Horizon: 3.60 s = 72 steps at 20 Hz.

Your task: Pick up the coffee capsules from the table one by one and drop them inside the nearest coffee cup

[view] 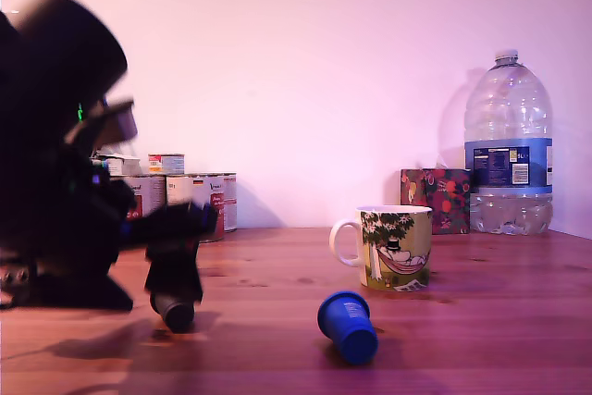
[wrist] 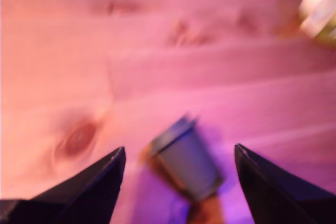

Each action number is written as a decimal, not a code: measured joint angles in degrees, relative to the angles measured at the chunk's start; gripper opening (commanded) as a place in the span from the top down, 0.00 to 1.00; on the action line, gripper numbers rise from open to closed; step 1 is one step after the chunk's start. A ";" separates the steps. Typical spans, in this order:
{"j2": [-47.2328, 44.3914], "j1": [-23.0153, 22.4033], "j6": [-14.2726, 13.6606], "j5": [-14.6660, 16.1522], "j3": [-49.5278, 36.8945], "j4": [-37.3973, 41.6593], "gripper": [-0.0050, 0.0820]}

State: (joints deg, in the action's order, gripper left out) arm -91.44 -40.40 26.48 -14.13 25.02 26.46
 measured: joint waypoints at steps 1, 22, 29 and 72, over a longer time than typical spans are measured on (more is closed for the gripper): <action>-0.61 0.15 0.09 0.57 0.79 -0.76 0.27; -1.79 0.04 0.17 3.48 3.19 -3.54 0.65; -1.79 0.02 0.17 3.61 3.19 -3.67 0.90; 3.04 -5.88 -28.17 21.16 16.52 5.77 0.92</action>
State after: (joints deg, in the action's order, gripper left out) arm -88.40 -46.28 -1.69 7.03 41.54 32.23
